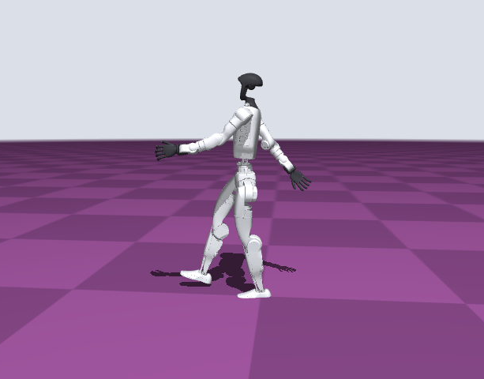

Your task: Walk run

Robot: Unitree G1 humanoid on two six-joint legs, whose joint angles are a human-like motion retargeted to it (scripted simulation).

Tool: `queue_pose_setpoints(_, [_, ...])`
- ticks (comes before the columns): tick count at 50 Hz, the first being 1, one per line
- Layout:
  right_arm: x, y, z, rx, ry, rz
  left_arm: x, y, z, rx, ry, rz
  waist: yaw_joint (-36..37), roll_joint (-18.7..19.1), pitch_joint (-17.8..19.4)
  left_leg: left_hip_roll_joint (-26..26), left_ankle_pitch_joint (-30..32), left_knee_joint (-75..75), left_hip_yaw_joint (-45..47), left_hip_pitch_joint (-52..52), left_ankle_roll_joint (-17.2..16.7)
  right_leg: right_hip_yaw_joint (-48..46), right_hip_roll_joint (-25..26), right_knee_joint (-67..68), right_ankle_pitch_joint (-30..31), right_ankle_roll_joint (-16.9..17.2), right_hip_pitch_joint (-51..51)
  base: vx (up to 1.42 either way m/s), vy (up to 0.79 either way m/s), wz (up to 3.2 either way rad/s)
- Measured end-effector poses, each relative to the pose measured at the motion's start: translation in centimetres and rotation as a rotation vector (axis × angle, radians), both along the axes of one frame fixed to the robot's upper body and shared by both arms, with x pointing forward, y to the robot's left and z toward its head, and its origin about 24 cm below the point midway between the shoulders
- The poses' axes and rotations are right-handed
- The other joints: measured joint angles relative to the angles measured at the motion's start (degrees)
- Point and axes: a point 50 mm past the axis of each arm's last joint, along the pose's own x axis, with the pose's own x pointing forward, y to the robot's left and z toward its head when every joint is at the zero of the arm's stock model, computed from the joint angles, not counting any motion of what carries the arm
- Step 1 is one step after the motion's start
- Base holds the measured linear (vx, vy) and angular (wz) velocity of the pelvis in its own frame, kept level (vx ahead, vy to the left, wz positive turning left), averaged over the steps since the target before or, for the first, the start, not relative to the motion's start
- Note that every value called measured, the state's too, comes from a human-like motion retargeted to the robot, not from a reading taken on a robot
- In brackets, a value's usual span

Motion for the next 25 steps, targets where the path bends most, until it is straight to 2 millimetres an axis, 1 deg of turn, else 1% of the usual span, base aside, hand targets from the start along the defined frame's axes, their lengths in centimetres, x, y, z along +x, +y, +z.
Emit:
queue_pose_setpoints(2, [-1.1,-0.5,1.0,-0.055,0.064,-0.02,0.3,0.6,1.1,0.015,-0.045,0.011,1.9,0.9,-0.6,0.9,-0.9,0.3,2.1,2.0,-1.5,1.5,1.3,-5.1,-1.2,-0.6,-1.2,1.02,-0.38,-0.82])
queue_pose_setpoints(3, [-1.3,-0.7,1.2,-0.086,0.08,-0.035,0.2,0.8,1.0,0.015,-0.051,0.015,1.9,1.4,-0.7,1.3,-0.6,0.9,2.1,3.0,-2.2,-0.6,1.1,-5.2,-1.2,-0.7,-1.2,1.05,-0.4,-0.31])
queue_pose_setpoints(4, [-1.1,-1.0,1.1,-0.117,0.079,-0.047,-0.1,0.9,0.6,0.011,-0.043,0.02,1.8,1.8,-1.0,1.6,0.5,1.6,2.1,3.6,-3.1,-1.8,1.3,-3.9,-0.9,-2.6,-1.2,1.04,-0.41,-0.01])
queue_pose_setpoints(5, [-0.8,-1.3,0.7,-0.147,0.069,-0.058,-0.6,1.0,0.0,0.005,-0.029,0.026,1.7,2.1,-1.5,1.9,2.0,2.5,2.2,4.1,-4.1,-2.4,1.7,-1.9,-0.3,-5.2,-1.1,1.15,-0.49,0.24])
queue_pose_setpoints(7, [0.9,-1.9,-0.8,-0.2,0.003,-0.071,-2.4,0.9,-2.9,-0.02,0.058,0.029,0.2,2.4,-2.9,2.4,8.7,5.2,0.8,4.3,-7.4,-5.7,1.2,0.9,2.5,-5.2,-0.8,1.17,-0.53,0.69])
queue_pose_setpoints(8, [2.0,-2.2,-1.6,-0.218,-0.043,-0.075,-3.8,0.7,-4.8,-0.034,0.126,0.024,-0.8,2.6,-3.3,3.0,14.1,7.2,-0.3,4.4,-9.1,-5.1,1.2,1.6,4.8,-4.5,0.2,1.01,-0.48,0.64])
queue_pose_setpoints(10, [5.0,-3.0,-3.9,-0.236,-0.16,-0.075,-7.8,0.1,-9.4,-0.056,0.308,0.002,0.0,1.9,-4.7,3.5,27.0,13.2,1.2,3.1,-12.7,-2.5,1.1,4.2,5.3,-5.5,1.9,1.03,-0.52,0.08])
queue_pose_setpoints(11, [7.3,-3.6,-5.2,-0.232,-0.234,-0.07,-10.5,-0.3,-11.9,-0.057,0.43,-0.012,-0.3,1.5,-4.6,2.9,32.1,19.3,0.2,1.0,-14.1,0.7,1.7,5.0,4.4,-6.5,2.9,1.07,-0.57,-0.1])
queue_pose_setpoints(12, [9.9,-4.2,-6.6,-0.225,-0.314,-0.058,-13.5,-0.5,-14.1,-0.059,0.559,-0.024,-0.5,0.9,-4.3,2.5,36.7,26.0,0.1,-1.3,-15.0,1.9,1.9,5.6,3.6,-7.5,4.1,0.99,-0.55,-0.24])
queue_pose_setpoints(13, [13.0,-4.9,-7.9,-0.213,-0.406,-0.034,-16.9,-0.5,-16.1,-0.056,0.701,-0.028,-0.4,0.2,-3.9,2.5,40.0,33.5,1.7,-4.3,-14.9,-0.9,1.4,6.0,2.7,-8.3,6.0,0.89,-0.53,-0.61])
queue_pose_setpoints(14, [16.4,-5.6,-9.0,-0.2,-0.506,-0.002,-20.6,-0.2,-17.7,-0.049,0.851,-0.036,-0.5,-0.4,-3.5,2.4,41.1,39.6,2.6,-7.0,-14.3,-1.5,1.9,5.7,2.0,-9.0,7.9,0.82,-0.5,-0.86])
queue_pose_setpoints(15, [20.2,-6.2,-9.9,-0.189,-0.608,0.034,-24.5,0.2,-18.8,-0.042,1.007,-0.046,-0.7,-0.9,-3.1,2.3,41.1,45.0,3.1,-9.5,-13.3,-0.8,2.8,5.1,1.3,-9.8,9.8,0.78,-0.48,-0.75])
queue_pose_setpoints(16, [24.3,-6.5,-10.5,-0.179,-0.723,0.071,-28.5,0.6,-19.6,-0.02,1.16,-0.068,-1.4,-2.4,-3.9,1.4,38.9,45.6,5.3,-11.9,-11.2,0.3,1.9,4.3,0.8,-10.0,10.9,0.77,-0.46,-0.64])
queue_pose_setpoints(17, [28.4,-6.7,-10.7,-0.169,-0.841,0.105,-32.5,0.8,-19.9,0.004,1.305,-0.082,-2.0,-3.4,-4.4,1.1,36.3,46.6,7.1,-14.5,-9.5,1.3,1.5,3.7,0.3,-10.2,12.0,0.79,-0.43,-0.53])
queue_pose_setpoints(18, [32.4,-6.5,-10.7,-0.159,-0.964,0.134,-36.4,0.7,-19.9,0.038,1.436,-0.082,-2.5,-3.4,-4.3,1.9,33.3,48.4,8.1,-17.4,-8.4,1.7,2.0,3.3,-0.3,-10.3,13.3,0.82,-0.39,-0.75])
queue_pose_setpoints(19, [36.5,-6.2,-10.2,-0.146,-1.097,0.16,-40.4,0.1,-19.7,0.057,1.549,-0.073,-2.4,-3.7,-4.0,2.8,30.1,49.4,9.7,-20.3,-7.2,2.9,2.5,2.8,-0.6,-10.5,14.5,0.85,-0.35,-1.07])
queue_pose_setpoints(20, [40.6,-5.8,-9.2,-0.132,-1.235,0.183,-44.3,-0.9,-19.2,0.071,1.652,-0.06,-1.8,-4.2,-3.6,3.6,26.9,50.0,11.7,-23.2,-5.9,4.5,3.0,2.3,-0.9,-10.7,15.8,0.75,-0.3,-1.53])
queue_pose_setpoints(21, [44.3,-5.2,-8.0,-0.113,-1.365,0.197,-47.4,-2.2,-18.5,0.042,1.728,-0.063,-0.7,-4.9,-3.3,4.0,23.5,49.1,13.7,-26.0,-4.4,6.6,3.7,2.1,-1.2,-11.2,16.8,0.71,-0.26,-1.75])
queue_pose_setpoints(22, [47.7,-4.7,-6.4,-0.092,-1.492,0.209,-50.3,-3.5,-17.7,0.002,1.8,-0.068,0.4,-5.5,-2.8,4.5,20.6,47.5,15.3,-28.6,-3.3,8.6,4.4,1.8,-1.5,-11.6,18.0,0.8,-0.24,-1.77])
queue_pose_setpoints(23, [50.8,-4.1,-4.6,-0.072,-1.613,0.215,-52.7,-4.9,-16.7,-0.059,1.866,-0.077,1.5,-5.7,-2.3,5.2,18.4,44.3,16.1,-30.6,-2.7,10.1,5.3,1.5,-2.0,-12.0,19.3,0.94,-0.24,-1.57])
queue_pose_setpoints(25, [55.7,-3.5,-0.8,-0.048,-1.831,0.22,-56.8,-7.0,-14.6,-0.188,1.983,-0.084,3.9,-5.5,-1.3,7.1,16.4,35.3,17.6,-33.4,-2.4,12.4,7.4,0.9,-3.2,-12.6,22.1,1.02,-0.18,-1.2])
